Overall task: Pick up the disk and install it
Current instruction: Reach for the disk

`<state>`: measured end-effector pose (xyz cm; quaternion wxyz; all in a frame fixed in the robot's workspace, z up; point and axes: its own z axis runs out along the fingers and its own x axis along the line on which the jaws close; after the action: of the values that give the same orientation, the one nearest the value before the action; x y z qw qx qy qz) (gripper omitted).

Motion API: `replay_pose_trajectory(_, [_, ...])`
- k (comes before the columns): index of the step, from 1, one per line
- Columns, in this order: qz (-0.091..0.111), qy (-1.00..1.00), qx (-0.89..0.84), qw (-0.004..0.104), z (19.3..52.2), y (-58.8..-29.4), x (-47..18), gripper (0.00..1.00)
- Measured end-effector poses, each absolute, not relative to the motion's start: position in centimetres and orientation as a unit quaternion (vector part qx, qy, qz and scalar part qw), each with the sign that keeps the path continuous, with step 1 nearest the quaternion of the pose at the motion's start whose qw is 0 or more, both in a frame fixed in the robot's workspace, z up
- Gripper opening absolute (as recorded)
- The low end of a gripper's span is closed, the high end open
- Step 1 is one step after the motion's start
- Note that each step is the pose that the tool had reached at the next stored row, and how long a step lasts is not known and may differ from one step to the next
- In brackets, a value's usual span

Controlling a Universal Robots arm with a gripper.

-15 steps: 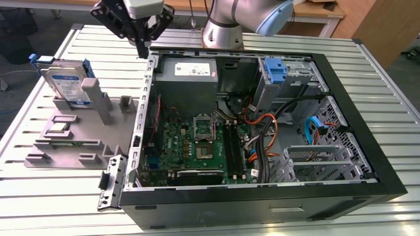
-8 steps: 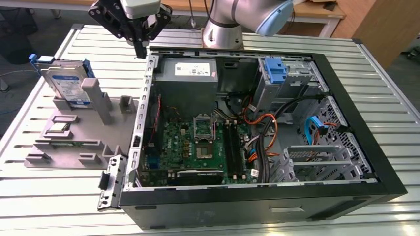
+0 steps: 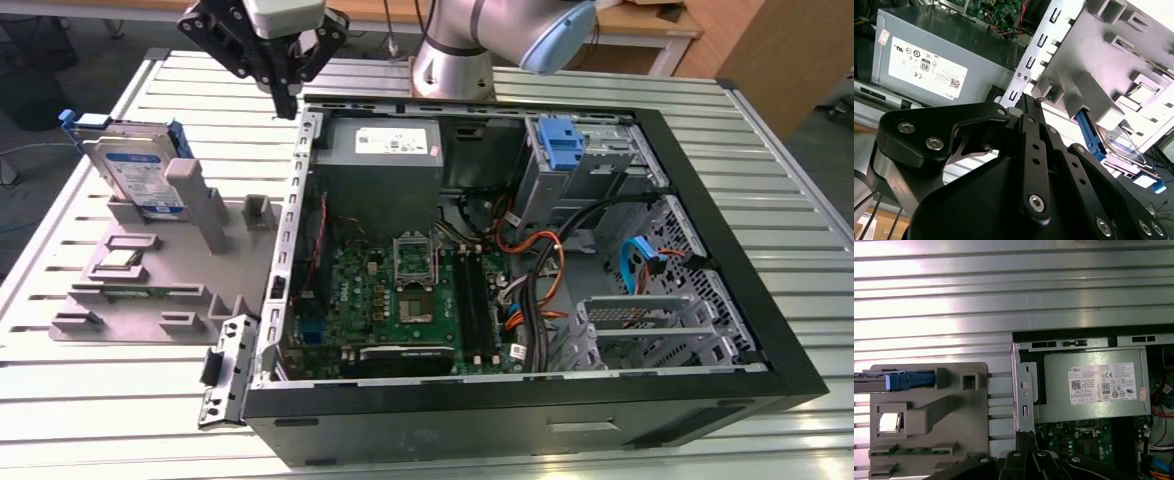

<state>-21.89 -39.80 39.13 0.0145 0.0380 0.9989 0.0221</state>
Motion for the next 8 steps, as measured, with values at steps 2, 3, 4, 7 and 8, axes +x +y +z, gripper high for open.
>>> replay_pose_trajectory(2, [0.022,0.999,0.038,0.015,39.13,-39.80,-22.04,0.11])
replay_pose_trajectory(3, [0.022,0.999,0.038,0.015,39.13,-39.80,-22.16,0.11])
replay_pose_trajectory(4, [0.022,0.999,0.038,0.015,39.12,-39.80,-22.25,0.11])
replay_pose_trajectory(7, [0.022,0.999,0.038,0.015,39.12,-39.80,-22.35,0.11])
replay_pose_trajectory(8, [0.022,0.999,0.038,0.015,39.12,-39.80,-22.35,0.11])
